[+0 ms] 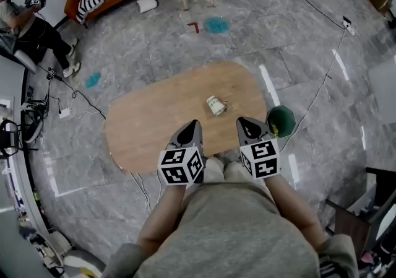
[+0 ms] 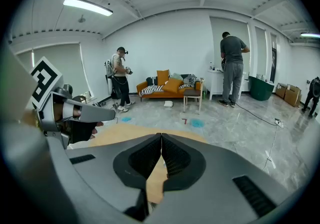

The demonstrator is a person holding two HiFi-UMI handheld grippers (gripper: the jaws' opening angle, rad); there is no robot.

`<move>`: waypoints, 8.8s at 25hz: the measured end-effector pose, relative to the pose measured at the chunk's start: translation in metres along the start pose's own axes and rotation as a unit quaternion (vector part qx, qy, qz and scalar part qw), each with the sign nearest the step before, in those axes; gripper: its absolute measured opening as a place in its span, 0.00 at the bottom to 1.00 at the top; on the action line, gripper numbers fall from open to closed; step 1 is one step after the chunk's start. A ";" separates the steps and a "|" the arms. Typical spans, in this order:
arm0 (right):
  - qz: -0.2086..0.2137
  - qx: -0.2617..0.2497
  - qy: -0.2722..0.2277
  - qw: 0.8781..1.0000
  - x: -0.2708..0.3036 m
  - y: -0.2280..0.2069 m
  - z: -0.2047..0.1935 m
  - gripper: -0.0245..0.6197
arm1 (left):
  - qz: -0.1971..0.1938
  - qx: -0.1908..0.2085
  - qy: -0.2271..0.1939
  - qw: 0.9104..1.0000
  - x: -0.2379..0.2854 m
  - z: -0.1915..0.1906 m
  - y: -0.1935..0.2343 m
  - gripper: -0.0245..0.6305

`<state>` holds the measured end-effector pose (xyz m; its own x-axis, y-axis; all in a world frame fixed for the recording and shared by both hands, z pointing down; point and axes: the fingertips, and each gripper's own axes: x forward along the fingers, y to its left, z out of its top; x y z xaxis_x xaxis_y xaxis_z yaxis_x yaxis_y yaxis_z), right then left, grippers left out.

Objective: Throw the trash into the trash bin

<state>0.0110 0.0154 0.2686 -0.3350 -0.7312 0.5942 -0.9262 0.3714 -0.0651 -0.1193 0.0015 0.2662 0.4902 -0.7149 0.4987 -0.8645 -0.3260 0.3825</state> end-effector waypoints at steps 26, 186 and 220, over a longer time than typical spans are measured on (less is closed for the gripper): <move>0.004 0.007 0.079 0.997 0.106 0.018 -0.021 0.05 | 0.001 -0.026 0.050 0.998 0.043 -0.016 0.082 0.04; -0.051 -0.025 0.129 0.990 0.120 -0.011 -0.007 0.43 | -0.078 0.013 0.078 0.994 0.098 -0.011 0.051 0.04; -0.090 -0.033 0.101 0.990 0.059 -0.004 0.025 0.43 | -0.142 0.072 0.072 0.985 0.070 0.031 0.008 0.04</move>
<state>-0.0101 -0.0439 0.2838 -0.1170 -0.6620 0.7403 -0.9525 0.2860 0.1052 -0.0952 -0.0703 0.2798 0.7155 -0.4902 0.4977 -0.6925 -0.5918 0.4127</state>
